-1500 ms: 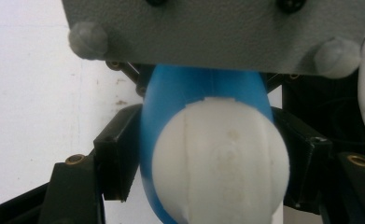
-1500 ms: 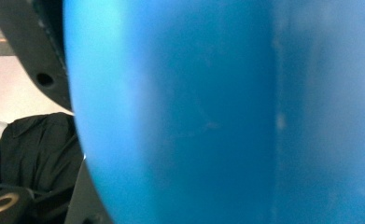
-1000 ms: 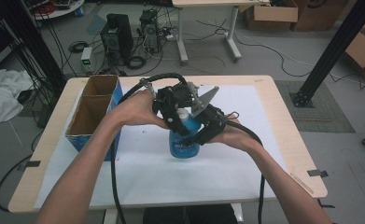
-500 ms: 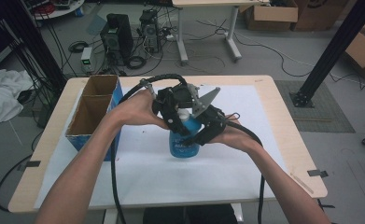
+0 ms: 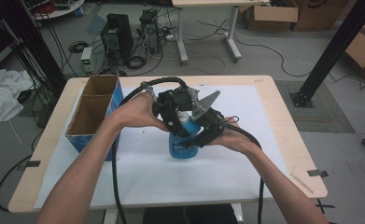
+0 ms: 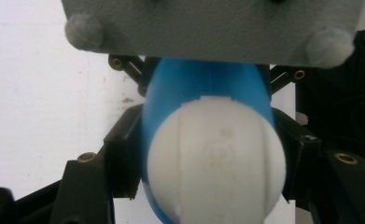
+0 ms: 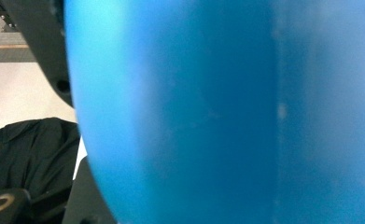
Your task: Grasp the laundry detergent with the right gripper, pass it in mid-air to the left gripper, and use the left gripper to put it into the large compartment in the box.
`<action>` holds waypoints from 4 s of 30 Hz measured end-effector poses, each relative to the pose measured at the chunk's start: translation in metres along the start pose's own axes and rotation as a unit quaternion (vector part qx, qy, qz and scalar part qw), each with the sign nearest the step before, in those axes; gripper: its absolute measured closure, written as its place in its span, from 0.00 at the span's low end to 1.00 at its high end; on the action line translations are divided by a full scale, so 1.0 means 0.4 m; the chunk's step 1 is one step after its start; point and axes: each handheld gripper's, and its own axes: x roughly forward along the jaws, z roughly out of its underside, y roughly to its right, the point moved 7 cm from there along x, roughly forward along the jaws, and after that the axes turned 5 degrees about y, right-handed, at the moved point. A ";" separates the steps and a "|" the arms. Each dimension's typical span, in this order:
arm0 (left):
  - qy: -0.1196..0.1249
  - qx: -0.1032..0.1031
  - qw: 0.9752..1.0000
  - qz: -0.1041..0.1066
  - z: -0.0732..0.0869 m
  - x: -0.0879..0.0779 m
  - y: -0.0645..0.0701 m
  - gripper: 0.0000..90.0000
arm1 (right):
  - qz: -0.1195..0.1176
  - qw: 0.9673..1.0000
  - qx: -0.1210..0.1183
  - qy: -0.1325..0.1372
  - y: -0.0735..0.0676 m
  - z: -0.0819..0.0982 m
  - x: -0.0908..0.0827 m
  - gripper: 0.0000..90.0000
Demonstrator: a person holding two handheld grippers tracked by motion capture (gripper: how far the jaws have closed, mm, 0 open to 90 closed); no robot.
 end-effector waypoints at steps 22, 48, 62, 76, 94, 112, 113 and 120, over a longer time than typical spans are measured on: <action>-0.014 0.001 1.000 -0.005 0.015 0.015 0.005 0.43 | -0.010 1.000 0.006 0.007 -0.007 0.010 0.014 0.33; -0.019 -0.082 0.996 -0.041 0.044 -0.028 -0.037 0.43 | 0.083 0.991 0.093 -0.044 0.037 0.067 -0.062 0.17; -0.022 -0.212 0.971 -0.111 0.052 -0.156 -0.110 0.43 | 0.138 0.978 0.141 -0.067 0.065 0.123 -0.128 0.17; -0.007 -0.354 0.913 -0.203 0.118 -0.334 -0.183 0.43 | 0.163 0.972 0.154 -0.075 0.075 0.147 -0.164 0.17; -0.007 -0.513 0.804 -0.300 0.274 -0.515 -0.215 0.43 | 0.176 0.971 0.147 -0.074 0.068 0.165 -0.191 0.17; -0.052 -0.581 0.751 -0.310 0.399 -0.509 -0.203 0.43 | 0.182 0.968 0.149 -0.085 0.068 0.178 -0.195 0.17; -0.055 -0.581 0.750 -0.310 0.406 -0.507 -0.203 0.43 | 0.183 0.968 0.147 -0.084 0.069 0.179 -0.194 0.17; -0.058 -0.596 0.744 -0.297 0.437 -0.469 -0.204 0.43 | 0.181 0.967 0.151 -0.094 0.066 0.195 -0.189 0.17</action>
